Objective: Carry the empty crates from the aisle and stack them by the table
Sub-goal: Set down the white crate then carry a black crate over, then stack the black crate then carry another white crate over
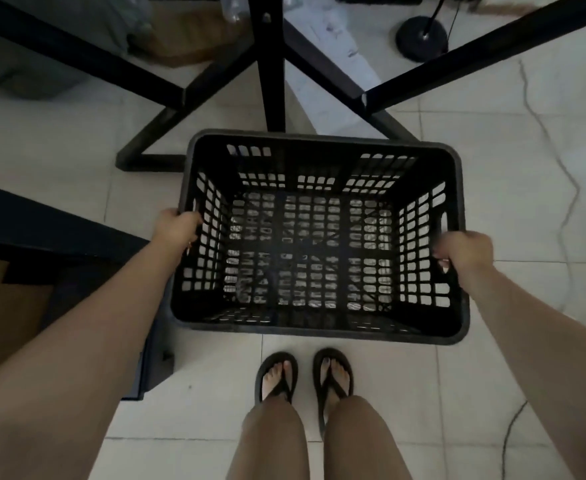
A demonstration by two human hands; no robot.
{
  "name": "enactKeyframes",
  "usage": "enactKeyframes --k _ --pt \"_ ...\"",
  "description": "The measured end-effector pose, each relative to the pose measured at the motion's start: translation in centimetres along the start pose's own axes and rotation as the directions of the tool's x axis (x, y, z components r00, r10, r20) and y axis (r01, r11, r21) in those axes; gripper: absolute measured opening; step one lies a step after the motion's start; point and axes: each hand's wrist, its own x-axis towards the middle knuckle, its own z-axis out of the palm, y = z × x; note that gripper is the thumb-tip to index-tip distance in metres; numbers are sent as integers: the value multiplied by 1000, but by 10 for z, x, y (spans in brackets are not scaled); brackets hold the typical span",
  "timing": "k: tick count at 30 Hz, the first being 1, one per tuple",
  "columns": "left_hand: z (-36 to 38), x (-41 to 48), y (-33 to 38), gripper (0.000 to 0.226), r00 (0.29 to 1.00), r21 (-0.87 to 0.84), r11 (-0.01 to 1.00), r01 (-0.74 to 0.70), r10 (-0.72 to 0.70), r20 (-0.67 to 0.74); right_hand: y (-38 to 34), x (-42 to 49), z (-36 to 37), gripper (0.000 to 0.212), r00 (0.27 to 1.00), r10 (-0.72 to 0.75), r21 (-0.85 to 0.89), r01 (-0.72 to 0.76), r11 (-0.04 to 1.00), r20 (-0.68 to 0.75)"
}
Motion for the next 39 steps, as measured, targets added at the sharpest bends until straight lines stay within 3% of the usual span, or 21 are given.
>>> enactKeyframes --k 4,9,12,14,18,21,24,26,32,36,39 --pt "4 -8 -10 44 994 145 989 -6 21 -103 -2 -13 -3 38 999 -31 -25 31 999 -9" --pt "-14 -41 -34 60 986 225 963 151 -130 -107 -2 -48 -22 67 998 56 -80 -56 995 2" --pt "-29 -75 -44 62 971 270 934 236 -237 -27 -5 -78 -34 70 990 138 -138 -140 981 -23" --pt "-39 -99 -39 62 970 335 913 233 -244 -11 -12 -101 -41 59 987 161 -256 -154 954 8" --pt "-63 -140 -3 51 984 371 919 130 -166 66 -39 -152 -52 29 954 140 -606 51 794 264" --pt "-87 -168 28 19 995 320 947 30 -58 80 -59 -186 -49 10 895 125 -641 203 740 428" --pt "-119 -196 38 19 999 249 968 -44 50 -16 -68 -215 -40 13 849 68 -645 344 683 524" --pt "-142 -214 26 38 989 198 978 -66 91 -120 -72 -231 -31 16 812 57 -651 421 632 580" --pt "-219 -299 -63 50 976 137 990 15 15 -216 -83 -325 -12 11 692 -1 -592 619 517 722" --pt "-281 -358 -145 24 952 29 993 112 -99 -289 -68 -406 13 36 627 -11 -565 710 419 779" --pt "-334 -400 -214 15 929 -89 984 156 -177 -326 -39 -477 39 32 566 -21 -526 779 341 824"
